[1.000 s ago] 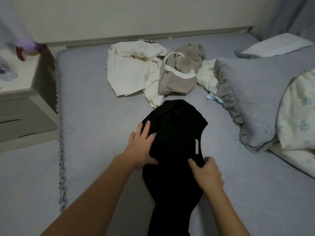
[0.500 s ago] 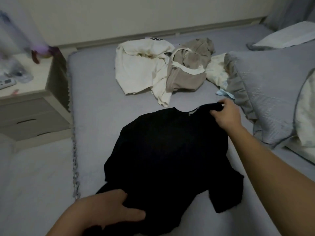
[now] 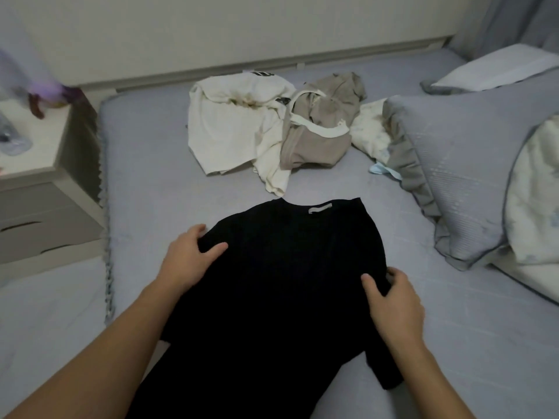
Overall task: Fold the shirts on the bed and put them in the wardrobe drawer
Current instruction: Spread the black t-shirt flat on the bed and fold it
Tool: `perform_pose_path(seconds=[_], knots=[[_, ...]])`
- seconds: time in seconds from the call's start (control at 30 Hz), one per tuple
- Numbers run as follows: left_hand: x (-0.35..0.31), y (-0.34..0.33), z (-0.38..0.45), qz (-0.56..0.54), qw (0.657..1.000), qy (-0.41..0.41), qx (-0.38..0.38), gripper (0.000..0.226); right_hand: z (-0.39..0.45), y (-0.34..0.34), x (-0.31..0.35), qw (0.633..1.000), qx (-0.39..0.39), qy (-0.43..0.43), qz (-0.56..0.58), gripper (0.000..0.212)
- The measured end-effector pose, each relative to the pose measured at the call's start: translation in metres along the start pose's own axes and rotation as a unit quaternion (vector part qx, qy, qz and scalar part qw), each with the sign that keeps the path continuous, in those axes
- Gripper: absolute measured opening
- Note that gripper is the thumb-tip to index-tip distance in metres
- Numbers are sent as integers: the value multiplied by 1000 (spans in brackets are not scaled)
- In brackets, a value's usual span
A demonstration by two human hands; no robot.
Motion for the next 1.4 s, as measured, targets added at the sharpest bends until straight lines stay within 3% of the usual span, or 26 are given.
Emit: perform_pose_path(seconds=[0.07,0.13,0.2,0.3,0.43,0.47,0.53,0.6,0.7,0.77,0.87,0.97,1.03,1.13,1.3,1.4], knots=[[-5,-4,8,40,998,-32,47,39,14,3,3,996,38,-13,83,57],[-4,-1,12,51,997,-54,32,18,33,8,11,993,57,-15,105,40],[3,16,14,41,994,-73,-63,13,57,22,17,998,51,-2,46,21],[25,57,17,3,976,-59,-208,15,92,58,23,999,16,6,-27,13],[50,73,28,51,985,50,-156,24,115,76,38,991,-4,9,-133,25],[48,71,26,77,980,44,-181,28,115,72,44,987,-19,1,-160,36],[31,56,20,102,969,-45,-223,38,106,58,62,978,-58,16,-200,55],[7,25,17,123,968,-151,-159,48,90,28,86,968,-34,110,-221,61],[-2,-28,28,215,964,-155,33,67,71,-27,108,940,104,212,-246,59],[12,-43,38,246,956,-115,114,91,75,-46,111,938,167,188,-238,58],[22,-40,34,252,944,-93,192,118,101,-48,119,939,195,161,-233,60],[18,-34,21,260,923,-73,273,123,129,-50,131,919,218,167,-284,62],[4,-23,21,196,941,-76,266,104,143,-52,142,911,223,170,-301,63],[-24,-11,36,77,976,-81,186,80,148,-48,158,930,199,159,-266,66],[-29,-21,77,230,959,-55,155,63,75,-48,126,961,74,143,-223,73],[-30,-6,96,310,945,-74,65,60,42,-61,80,957,98,96,-254,75]])
Point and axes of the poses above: each hand's wrist, its own z-axis towards the middle knuckle, its own y-axis out of the back of the hand, x = y × z, the point moved 3 cm from there along z, towards the middle knuckle, and after that the axes turned 15 degrees about x, right-handed, at the moved point
